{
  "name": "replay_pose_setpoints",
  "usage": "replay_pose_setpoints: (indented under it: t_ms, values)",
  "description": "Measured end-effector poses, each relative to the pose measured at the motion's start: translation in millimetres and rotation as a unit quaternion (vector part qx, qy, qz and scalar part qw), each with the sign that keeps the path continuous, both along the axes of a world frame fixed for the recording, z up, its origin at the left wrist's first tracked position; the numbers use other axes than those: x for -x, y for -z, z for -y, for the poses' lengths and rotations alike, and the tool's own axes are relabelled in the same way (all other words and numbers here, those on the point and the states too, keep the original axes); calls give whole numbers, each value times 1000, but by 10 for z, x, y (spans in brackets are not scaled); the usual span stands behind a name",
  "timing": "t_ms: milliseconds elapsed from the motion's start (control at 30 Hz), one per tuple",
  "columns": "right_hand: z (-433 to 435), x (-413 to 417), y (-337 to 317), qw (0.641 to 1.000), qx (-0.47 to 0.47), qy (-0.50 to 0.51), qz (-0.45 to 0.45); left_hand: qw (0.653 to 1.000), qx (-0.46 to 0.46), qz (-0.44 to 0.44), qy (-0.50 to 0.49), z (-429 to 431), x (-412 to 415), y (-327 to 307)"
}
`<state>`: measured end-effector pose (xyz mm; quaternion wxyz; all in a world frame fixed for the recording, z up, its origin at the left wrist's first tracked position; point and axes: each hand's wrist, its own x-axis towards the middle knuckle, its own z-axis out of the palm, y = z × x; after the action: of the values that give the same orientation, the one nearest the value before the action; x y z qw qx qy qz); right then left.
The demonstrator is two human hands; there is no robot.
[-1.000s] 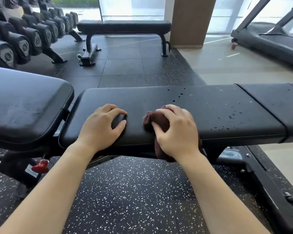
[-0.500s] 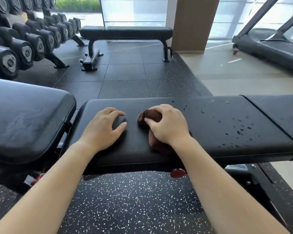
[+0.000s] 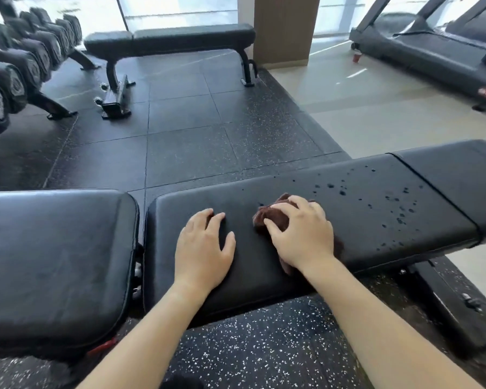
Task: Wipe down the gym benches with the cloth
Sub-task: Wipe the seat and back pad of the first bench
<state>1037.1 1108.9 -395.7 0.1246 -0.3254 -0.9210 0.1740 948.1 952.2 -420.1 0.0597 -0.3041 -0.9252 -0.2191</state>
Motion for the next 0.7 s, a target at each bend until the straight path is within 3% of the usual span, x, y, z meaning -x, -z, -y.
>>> replay_pose_setpoints:
  t_ms: [267,533,700]
  values:
    - [-112,128,46,997,-10,-76,-27,1000,18,15,12,-70,119,-46]
    - [-578,853,-142,970,42,-238,18,990,-6,61,-129,-507,141,-162]
    - [-722,480,-33,964,29,-266,1,981,2,51,-188,-693,9,-138]
